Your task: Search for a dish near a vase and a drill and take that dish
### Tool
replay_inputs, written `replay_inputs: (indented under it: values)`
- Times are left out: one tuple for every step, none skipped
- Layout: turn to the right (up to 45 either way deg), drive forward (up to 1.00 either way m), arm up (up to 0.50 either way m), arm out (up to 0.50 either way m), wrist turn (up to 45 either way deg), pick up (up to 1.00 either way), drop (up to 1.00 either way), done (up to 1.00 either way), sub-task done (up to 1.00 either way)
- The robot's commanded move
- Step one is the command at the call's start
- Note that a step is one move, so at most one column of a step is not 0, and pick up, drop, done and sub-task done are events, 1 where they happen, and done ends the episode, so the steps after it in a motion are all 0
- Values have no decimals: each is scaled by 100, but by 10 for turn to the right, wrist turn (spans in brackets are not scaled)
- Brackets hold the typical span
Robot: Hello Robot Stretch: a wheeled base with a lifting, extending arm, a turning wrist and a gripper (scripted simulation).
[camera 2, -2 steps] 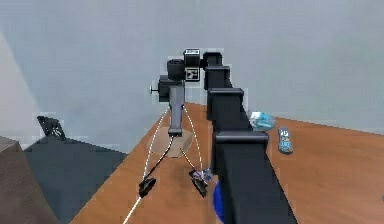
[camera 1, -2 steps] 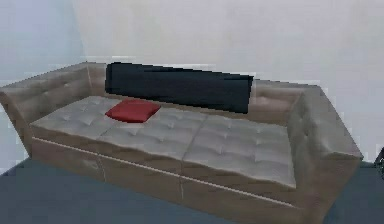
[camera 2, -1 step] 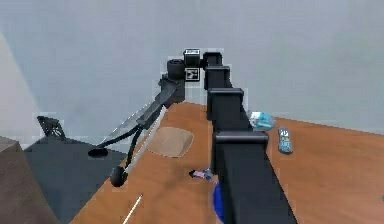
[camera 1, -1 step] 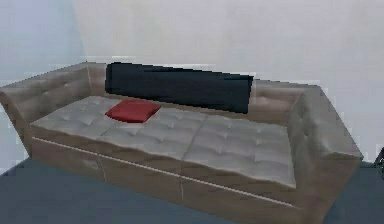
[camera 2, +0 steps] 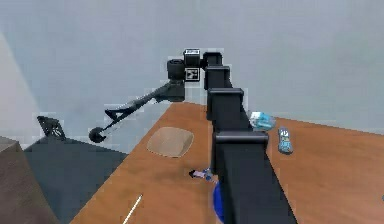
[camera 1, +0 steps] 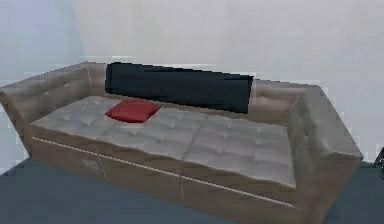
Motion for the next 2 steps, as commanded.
replay_inputs:
  values:
    - [0,0,0,0,450,0,0,0,0]
    - [0,0,0,0,360,0,0,0,0]
